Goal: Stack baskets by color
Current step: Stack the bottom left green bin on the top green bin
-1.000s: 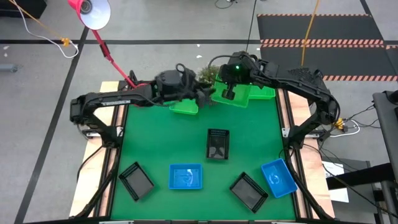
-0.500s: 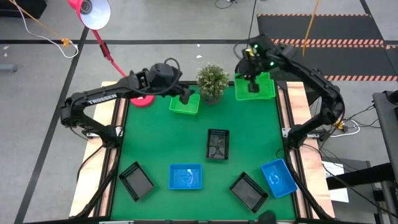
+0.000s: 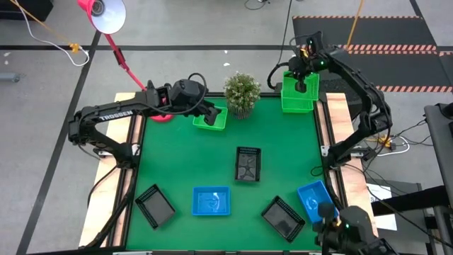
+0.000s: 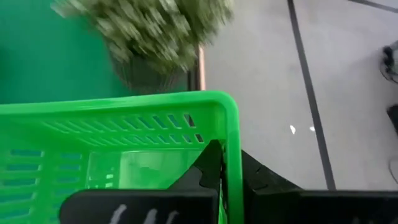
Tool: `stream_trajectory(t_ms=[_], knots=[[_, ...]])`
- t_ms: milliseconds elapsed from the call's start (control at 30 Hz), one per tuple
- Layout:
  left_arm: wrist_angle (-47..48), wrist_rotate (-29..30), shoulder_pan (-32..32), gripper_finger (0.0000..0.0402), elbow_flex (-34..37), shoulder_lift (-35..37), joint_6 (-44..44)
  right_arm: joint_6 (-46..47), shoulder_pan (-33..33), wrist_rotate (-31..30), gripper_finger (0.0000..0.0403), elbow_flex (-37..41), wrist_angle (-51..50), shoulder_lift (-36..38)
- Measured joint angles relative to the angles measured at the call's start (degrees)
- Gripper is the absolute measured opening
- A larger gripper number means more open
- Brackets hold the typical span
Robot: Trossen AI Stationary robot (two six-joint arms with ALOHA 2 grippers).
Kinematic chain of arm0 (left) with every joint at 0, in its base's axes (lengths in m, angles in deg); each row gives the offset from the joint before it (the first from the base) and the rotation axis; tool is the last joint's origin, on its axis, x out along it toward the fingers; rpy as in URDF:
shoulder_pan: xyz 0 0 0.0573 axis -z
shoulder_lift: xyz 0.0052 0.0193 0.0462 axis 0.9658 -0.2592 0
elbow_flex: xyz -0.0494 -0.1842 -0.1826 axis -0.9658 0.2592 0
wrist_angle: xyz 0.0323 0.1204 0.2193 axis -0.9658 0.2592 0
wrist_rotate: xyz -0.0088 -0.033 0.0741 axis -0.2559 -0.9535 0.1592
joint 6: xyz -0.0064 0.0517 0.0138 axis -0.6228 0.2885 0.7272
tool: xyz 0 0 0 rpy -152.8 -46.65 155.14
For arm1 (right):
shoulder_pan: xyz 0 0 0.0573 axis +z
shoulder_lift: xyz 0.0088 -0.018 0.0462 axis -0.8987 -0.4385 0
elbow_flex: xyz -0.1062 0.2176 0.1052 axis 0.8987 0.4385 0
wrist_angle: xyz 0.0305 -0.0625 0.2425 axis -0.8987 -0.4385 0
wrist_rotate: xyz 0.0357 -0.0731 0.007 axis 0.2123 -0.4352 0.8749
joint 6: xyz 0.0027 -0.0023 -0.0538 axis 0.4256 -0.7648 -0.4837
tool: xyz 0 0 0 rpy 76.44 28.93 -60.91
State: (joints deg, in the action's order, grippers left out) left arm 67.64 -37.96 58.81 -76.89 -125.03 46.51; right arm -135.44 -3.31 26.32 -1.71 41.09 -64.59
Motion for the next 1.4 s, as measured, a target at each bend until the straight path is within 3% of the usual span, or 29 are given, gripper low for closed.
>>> stream_trajectory(t_ms=[133, 267, 433, 633, 1400], knots=[[0.0, 0.1, 1.0, 0.0241, 0.0, 0.0, 0.0, -0.3, -1.5, 1.2, 0.0000, 6.7, 7.5, 0.0], [0.0, 0.1, 1.7, 0.0241, 0.0, 0.0, 0.7, -0.4, -1.7, -1.0, 0.0000, 8.1, 12.8, -0.5], [0.0, 0.1, 2.2, 0.0241, 0.0, 0.0, 1.3, -7.7, -1.7, -8.3, 0.0000, 8.3, 11.9, -3.1], [0.0, 0.1, 2.1, 0.0241, 0.0, 0.0, 2.4, -8.7, -2.0, -12.7, 0.0000, 8.2, 9.0, -5.0], [-0.2, 0.4, 2.0, 0.0241, 0.0, 0.0, 2.7, -11.7, -1.7, -14.0, 0.0000, 8.2, 9.8, -12.2]])
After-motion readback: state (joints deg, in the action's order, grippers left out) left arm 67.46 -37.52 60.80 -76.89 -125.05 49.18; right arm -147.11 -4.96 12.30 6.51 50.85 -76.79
